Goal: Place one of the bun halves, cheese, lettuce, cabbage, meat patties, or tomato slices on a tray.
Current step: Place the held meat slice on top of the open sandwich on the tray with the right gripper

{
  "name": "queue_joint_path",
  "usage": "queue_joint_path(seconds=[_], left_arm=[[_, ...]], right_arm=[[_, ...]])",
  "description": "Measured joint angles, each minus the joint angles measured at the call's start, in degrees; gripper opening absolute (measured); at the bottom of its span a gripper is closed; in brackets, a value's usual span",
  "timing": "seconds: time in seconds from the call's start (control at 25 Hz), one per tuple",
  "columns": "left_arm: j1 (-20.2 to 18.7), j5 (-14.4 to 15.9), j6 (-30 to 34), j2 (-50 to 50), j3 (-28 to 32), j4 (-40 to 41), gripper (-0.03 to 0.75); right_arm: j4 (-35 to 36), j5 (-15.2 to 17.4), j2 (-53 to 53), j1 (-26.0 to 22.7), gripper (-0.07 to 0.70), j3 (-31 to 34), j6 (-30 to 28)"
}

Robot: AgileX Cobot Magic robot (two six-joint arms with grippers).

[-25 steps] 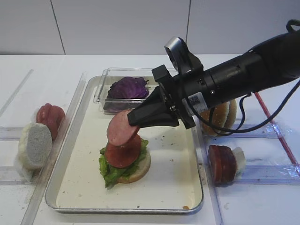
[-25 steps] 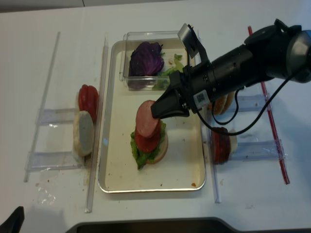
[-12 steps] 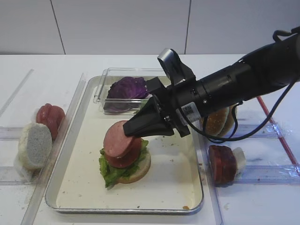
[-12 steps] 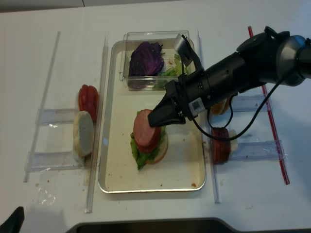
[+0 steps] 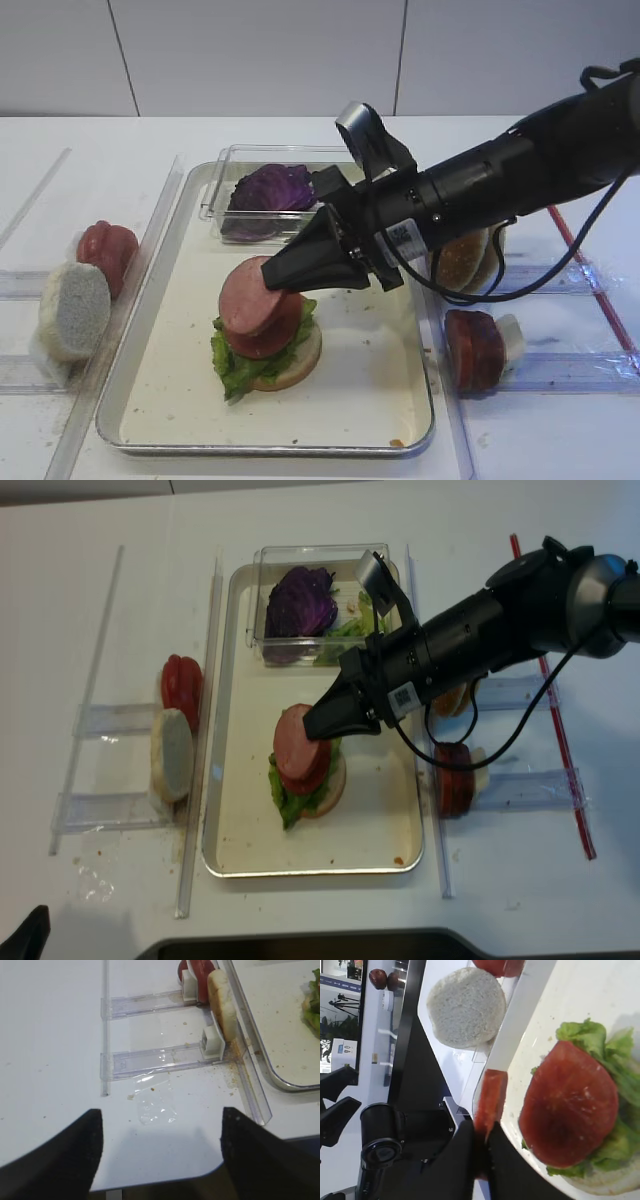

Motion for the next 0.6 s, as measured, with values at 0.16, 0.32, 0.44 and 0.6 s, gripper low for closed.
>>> queue_joint_path(seconds=[0.16, 0.32, 0.44, 0.6], left_arm=[[0.0, 0.0, 0.0, 0.0, 0.0, 0.0, 0.456], [0.0, 0.0, 0.0, 0.0, 0.0, 0.0, 0.456], [0.0, 0.0, 0.0, 0.0, 0.0, 0.0, 0.456], [0.0, 0.0, 0.0, 0.0, 0.0, 0.0, 0.456]], right_arm=[[-0.1, 0.0, 1.48, 0.0, 0.078, 0.0, -0.09], [-0.2, -0.1, 3.0, 0.0, 0.078, 0.0, -0.78], [-0.2, -0.1, 3.62, 0.0, 0.078, 0.0, -1.13], [-0.2, -0.1, 3.62, 0.0, 0.078, 0.0, -1.26]])
